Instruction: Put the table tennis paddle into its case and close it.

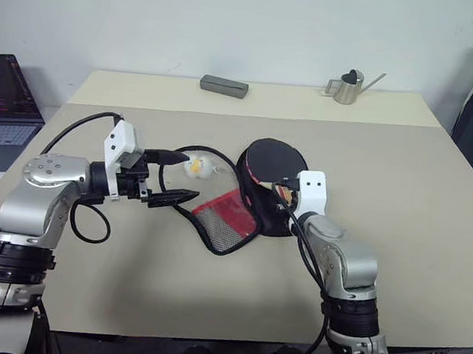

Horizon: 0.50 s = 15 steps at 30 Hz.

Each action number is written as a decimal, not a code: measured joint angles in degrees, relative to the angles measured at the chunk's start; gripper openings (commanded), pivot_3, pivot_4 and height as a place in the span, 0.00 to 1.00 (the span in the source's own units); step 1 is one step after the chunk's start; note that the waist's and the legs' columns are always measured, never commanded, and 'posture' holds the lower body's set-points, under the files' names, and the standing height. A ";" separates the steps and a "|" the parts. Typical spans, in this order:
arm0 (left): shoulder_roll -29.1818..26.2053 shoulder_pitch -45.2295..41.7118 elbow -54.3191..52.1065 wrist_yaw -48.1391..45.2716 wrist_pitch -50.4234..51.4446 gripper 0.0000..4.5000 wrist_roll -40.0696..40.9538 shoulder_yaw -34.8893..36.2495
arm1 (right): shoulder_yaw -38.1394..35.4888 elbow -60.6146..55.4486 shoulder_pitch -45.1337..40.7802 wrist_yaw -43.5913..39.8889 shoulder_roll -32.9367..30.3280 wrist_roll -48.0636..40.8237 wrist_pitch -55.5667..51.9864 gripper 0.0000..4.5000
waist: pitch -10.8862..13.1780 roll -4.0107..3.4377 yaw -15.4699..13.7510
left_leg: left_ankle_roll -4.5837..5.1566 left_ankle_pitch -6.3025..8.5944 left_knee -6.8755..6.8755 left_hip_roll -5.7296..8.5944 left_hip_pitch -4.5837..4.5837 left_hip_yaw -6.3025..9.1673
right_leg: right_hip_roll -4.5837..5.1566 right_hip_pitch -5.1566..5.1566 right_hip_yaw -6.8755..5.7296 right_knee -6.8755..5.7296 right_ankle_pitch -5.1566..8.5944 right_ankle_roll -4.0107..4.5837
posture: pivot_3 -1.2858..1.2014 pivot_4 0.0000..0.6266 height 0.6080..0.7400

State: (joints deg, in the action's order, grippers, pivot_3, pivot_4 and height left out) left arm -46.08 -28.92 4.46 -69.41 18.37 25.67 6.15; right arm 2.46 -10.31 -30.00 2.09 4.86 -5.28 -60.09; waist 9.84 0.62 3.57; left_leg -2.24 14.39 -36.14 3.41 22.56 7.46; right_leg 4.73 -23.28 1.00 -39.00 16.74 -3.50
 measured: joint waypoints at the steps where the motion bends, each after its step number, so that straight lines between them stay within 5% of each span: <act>1: 0.00 0.00 -0.05 0.01 0.03 1.00 0.01 0.00 | 0.36 0.00 0.04 -0.07 0.00 0.00 0.00 0.26 | 0.00 0.00 0.02 | 0.00 0.00 0.00 0.00 0.00 0.00 | 0.00 0.00 0.00 0.00 0.00 0.00 | 0.52 0.24 1.00; 15: 0.00 1.25 -1.74 0.12 0.10 1.00 0.26 0.00 | 2.22 1.02 0.34 -0.76 -0.52 0.12 0.11 0.26 | 0.00 0.01 0.08 | -0.02 -0.01 -0.01 0.00 0.00 0.00 | 0.00 0.00 0.00 -0.02 0.00 0.00 | 0.52 0.24 1.00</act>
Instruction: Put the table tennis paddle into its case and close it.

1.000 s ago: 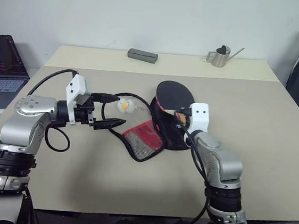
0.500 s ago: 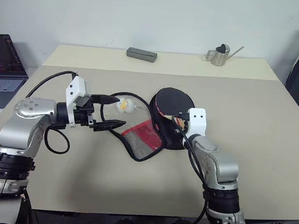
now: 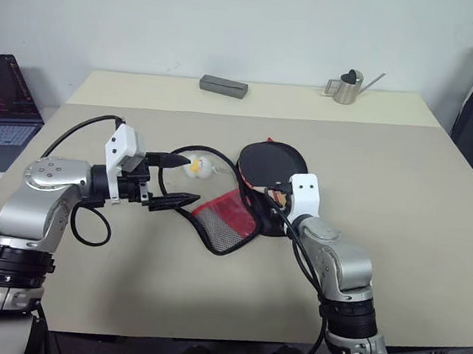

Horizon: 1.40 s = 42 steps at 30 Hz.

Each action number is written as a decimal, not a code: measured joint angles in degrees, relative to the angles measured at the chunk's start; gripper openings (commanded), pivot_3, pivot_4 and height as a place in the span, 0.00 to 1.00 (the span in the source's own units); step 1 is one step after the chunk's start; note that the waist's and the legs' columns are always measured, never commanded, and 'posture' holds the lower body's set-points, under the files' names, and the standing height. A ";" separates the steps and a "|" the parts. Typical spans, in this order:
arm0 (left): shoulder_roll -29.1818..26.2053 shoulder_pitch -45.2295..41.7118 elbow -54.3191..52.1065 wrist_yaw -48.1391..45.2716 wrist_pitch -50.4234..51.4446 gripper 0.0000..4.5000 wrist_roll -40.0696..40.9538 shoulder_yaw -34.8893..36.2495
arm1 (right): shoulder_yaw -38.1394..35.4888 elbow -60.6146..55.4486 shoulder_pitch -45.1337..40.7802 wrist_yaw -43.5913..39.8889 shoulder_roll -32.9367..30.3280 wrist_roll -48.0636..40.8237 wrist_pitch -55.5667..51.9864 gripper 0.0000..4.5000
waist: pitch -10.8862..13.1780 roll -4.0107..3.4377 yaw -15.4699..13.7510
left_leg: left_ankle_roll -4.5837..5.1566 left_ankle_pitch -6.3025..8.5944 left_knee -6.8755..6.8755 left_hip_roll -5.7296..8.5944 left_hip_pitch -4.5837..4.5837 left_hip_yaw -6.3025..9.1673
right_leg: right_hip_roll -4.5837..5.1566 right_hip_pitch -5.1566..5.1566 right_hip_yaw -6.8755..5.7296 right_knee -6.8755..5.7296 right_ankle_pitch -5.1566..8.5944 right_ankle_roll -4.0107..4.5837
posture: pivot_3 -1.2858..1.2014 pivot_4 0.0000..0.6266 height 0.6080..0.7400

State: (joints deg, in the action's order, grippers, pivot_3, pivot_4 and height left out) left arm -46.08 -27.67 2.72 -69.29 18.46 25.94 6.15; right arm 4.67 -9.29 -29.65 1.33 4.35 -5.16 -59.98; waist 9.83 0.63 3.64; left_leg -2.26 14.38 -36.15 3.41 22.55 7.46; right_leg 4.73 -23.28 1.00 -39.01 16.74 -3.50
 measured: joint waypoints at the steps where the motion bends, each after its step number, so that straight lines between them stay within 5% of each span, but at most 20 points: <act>1: 0.00 0.00 0.00 0.00 0.00 1.00 0.00 0.00 | 0.00 0.04 0.00 0.03 0.00 0.03 0.07 0.26 | 0.00 0.00 0.00 | 0.00 0.00 0.00 0.00 0.00 0.00 | 0.00 0.00 0.00 0.00 0.00 0.00 | 0.52 0.24 1.00; 10: 0.00 -0.01 0.00 -0.01 -0.01 1.00 0.00 0.00 | 0.39 0.98 -0.01 -0.04 -0.43 0.10 0.99 0.26 | -0.01 0.01 0.01 | -0.01 -0.01 -0.02 0.00 0.00 0.00 | 0.00 0.00 0.00 -0.02 0.00 0.00 | 0.52 0.24 1.00; 20: 0.00 -0.04 0.00 0.00 -0.01 1.00 0.00 0.00 | -0.39 2.23 -0.09 0.16 -0.24 0.23 4.23 0.99 | -0.02 0.02 0.05 | -0.02 -0.02 -0.04 0.00 -0.01 0.00 | 0.00 0.00 0.00 -0.05 0.00 0.00 | 0.52 0.24 1.00; 30: -0.34 1.36 -0.25 1.15 0.00 1.00 0.01 1.06 | 0.06 -5.47 -0.40 -9.33 -4.77 -4.66 4.88 0.99 | -0.02 0.03 0.18 | -0.02 -0.01 -0.07 0.00 0.00 0.01 | 0.00 0.02 -0.01 -0.05 0.00 0.00 | 0.52 0.24 1.00; 42: -1.19 9.06 -5.20 4.23 1.20 1.00 0.77 3.53 | -8.74 -8.00 -3.90 -27.32 -25.67 -15.36 4.47 0.99 | -0.03 0.04 0.04 | 0.20 0.11 -0.16 -0.02 0.00 -0.01 | -0.02 0.09 -0.02 -0.06 -0.01 0.00 | 0.52 0.24 1.00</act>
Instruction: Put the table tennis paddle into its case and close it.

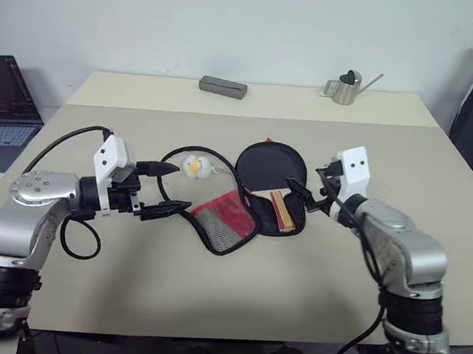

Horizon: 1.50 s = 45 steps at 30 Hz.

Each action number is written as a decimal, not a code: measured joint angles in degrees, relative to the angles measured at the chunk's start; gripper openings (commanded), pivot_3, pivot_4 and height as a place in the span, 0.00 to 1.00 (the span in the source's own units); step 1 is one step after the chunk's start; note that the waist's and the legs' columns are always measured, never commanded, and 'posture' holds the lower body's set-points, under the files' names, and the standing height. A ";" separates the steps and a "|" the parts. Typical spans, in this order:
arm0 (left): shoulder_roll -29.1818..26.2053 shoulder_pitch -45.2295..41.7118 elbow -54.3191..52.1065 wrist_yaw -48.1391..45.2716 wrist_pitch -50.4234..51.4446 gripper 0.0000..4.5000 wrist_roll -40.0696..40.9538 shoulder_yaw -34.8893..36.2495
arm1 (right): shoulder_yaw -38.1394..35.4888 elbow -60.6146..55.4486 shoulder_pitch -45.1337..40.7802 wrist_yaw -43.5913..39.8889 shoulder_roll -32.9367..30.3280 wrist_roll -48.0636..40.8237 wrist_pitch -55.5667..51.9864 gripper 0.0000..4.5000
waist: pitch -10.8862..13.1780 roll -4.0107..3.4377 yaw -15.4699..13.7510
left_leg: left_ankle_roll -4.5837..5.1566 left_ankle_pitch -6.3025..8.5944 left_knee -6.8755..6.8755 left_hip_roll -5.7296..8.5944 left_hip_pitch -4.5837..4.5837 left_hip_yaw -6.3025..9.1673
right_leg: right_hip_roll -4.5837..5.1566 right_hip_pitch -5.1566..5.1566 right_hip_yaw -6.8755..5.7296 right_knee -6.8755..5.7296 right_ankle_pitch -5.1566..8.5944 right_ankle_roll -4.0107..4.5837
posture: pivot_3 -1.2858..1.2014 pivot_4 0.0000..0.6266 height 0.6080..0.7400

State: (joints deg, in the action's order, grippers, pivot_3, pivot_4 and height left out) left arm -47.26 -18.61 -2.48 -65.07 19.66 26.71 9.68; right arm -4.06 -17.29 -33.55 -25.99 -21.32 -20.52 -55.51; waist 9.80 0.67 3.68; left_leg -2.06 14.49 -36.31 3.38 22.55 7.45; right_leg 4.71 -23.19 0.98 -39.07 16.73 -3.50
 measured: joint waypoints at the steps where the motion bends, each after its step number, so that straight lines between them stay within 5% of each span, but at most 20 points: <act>1: 0.00 0.82 0.00 0.52 0.09 1.00 0.00 0.08 | -0.88 -0.01 -0.63 -1.59 -1.58 -1.15 -0.03 0.99 | 0.00 0.00 -0.01 | 0.00 0.00 -0.01 0.00 0.01 0.00 | 0.00 0.00 0.00 0.01 0.00 0.00 | 0.52 0.24 1.00; 14: 0.01 4.36 4.15 5.13 -1.97 1.00 -4.26 0.21 | 0.79 2.68 -6.50 -23.25 -21.34 -7.71 5.07 0.99 | -0.02 0.04 -0.50 | 0.01 0.01 -0.14 0.01 0.07 0.00 | 0.04 0.04 -0.06 0.01 0.00 0.00 | 0.52 0.24 1.00; 45: 11.23 -9.92 30.26 9.53 -11.66 1.00 -14.79 -7.21 | -0.42 1.99 -6.32 -33.26 -29.04 -13.05 8.94 0.99 | -0.02 0.05 -1.05 | 0.02 0.02 -0.63 0.12 0.34 0.12 | 0.12 0.02 -0.20 -0.05 -0.08 -0.06 | 0.52 0.24 1.00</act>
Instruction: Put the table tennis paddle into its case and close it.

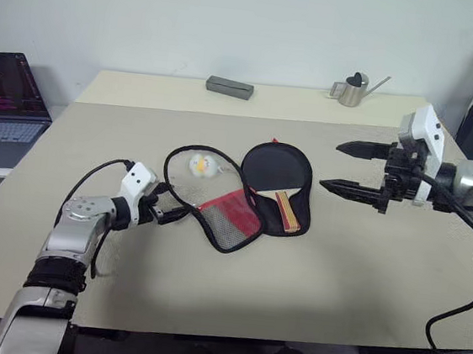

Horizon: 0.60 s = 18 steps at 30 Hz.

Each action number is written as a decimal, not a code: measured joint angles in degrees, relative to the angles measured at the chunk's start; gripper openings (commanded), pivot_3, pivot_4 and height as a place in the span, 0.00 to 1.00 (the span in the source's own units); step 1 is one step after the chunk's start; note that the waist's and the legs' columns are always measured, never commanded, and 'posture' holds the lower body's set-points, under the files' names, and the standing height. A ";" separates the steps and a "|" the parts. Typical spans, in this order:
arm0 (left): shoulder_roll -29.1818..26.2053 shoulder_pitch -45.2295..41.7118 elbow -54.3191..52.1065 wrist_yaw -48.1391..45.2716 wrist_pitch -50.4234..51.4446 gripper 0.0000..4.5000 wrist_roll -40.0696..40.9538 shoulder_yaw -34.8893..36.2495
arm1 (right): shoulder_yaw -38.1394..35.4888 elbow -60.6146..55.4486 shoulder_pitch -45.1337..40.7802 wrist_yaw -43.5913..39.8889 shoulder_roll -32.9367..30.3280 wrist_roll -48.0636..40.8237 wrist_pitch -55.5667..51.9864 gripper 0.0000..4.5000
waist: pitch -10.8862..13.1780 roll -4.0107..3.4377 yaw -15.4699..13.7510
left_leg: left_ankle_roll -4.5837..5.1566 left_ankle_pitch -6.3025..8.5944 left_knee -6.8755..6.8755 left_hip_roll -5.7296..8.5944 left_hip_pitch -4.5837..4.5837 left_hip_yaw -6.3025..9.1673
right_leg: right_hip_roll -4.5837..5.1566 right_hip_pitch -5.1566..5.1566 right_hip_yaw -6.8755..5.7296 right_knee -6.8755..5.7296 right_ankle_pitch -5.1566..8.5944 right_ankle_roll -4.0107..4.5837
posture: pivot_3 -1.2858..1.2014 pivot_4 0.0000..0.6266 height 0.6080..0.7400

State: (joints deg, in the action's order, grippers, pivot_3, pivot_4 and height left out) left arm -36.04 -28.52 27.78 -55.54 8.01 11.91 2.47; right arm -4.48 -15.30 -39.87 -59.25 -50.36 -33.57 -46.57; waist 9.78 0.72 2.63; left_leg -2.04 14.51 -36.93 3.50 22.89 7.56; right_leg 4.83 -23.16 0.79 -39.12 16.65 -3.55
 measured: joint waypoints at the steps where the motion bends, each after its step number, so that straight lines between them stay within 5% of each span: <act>1: 0.45 -0.94 0.62 -0.22 -0.19 1.00 -0.01 -0.07 | -0.25 0.13 0.04 -0.88 -0.96 -0.57 0.00 0.99 | 0.00 0.00 -0.05 | 0.00 0.00 -0.01 0.00 0.00 0.00 | 0.00 0.00 0.00 -0.01 0.00 0.00 | 0.52 0.24 1.00; 18: 11.48 -17.28 15.22 -4.99 -8.52 1.00 -4.50 -7.34 | -5.33 2.76 -2.26 -4.57 -6.70 -5.96 -0.47 0.99 | 0.08 0.15 -0.85 | 0.00 -0.01 -0.11 0.07 0.06 -0.16 | 0.03 0.06 -0.06 0.01 -0.05 -0.09 | 0.52 0.24 1.00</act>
State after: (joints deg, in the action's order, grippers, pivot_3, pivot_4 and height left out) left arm -24.55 -45.81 43.00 -60.53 -0.51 7.41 -4.87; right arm -9.81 -12.54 -42.13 -63.82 -57.06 -39.53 -47.04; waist 9.86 0.87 1.78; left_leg -2.03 14.50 -37.04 3.58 22.95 7.41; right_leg 4.87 -23.10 0.72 -39.11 16.59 -3.65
